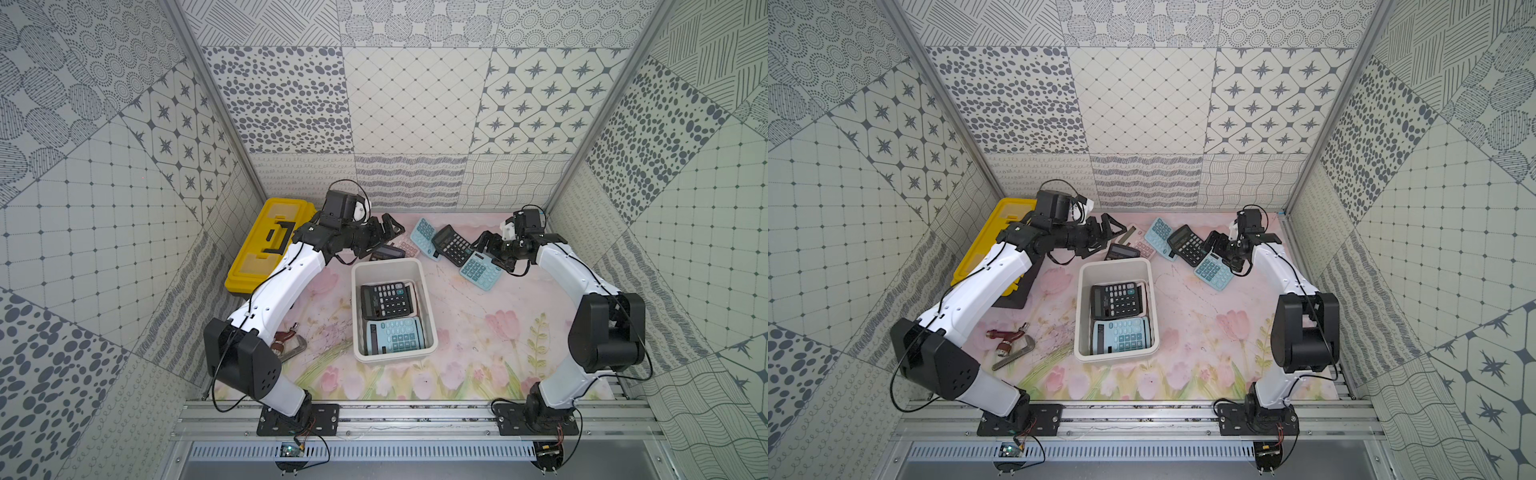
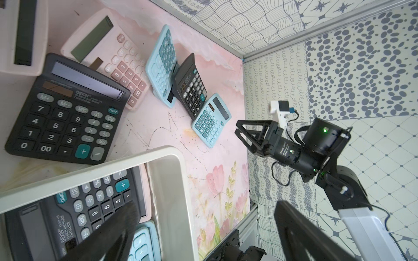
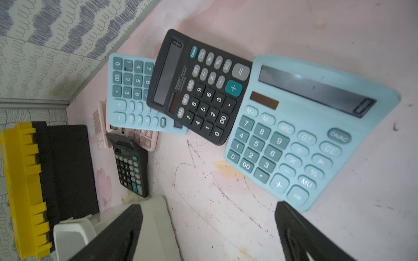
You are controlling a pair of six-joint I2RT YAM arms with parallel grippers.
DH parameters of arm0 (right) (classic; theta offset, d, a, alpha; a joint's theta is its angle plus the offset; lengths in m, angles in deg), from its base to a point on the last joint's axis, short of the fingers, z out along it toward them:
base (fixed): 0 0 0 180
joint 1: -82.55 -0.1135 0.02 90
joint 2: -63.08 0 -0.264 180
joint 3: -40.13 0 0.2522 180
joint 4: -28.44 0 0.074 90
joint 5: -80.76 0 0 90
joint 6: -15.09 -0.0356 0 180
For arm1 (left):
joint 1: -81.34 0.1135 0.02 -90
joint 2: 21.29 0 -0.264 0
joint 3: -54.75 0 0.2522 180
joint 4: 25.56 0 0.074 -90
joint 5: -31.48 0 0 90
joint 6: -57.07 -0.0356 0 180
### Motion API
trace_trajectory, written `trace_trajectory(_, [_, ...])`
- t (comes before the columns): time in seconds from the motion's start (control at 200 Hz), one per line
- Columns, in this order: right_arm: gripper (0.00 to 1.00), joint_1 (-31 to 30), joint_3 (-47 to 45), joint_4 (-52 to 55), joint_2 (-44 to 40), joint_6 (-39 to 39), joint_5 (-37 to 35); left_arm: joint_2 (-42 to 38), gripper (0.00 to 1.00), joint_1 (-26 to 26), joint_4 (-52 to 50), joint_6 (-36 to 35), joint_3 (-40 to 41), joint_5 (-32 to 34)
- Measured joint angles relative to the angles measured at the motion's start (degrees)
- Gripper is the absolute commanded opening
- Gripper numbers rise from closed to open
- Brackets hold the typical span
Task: Put the calculator in the storage box
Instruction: Adjust the calculator at the center of the board.
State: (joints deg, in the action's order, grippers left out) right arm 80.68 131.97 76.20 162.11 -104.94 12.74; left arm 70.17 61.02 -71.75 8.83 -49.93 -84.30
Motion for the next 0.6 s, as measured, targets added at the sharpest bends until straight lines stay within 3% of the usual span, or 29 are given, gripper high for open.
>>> trace_trajectory(0.305, [0.91, 6.71, 11.08, -4.55, 13.86, 3.32, 5.27, 4.92, 1.00, -3.10, 0.22, 0.00, -4.00, 0.00])
trace_trajectory(0.6, [0.86, 8.28, 21.62, -3.28, 25.64, 6.40, 9.62, 7.87, 1.00, -4.76, 0.07, 0.00, -6.21, 0.02])
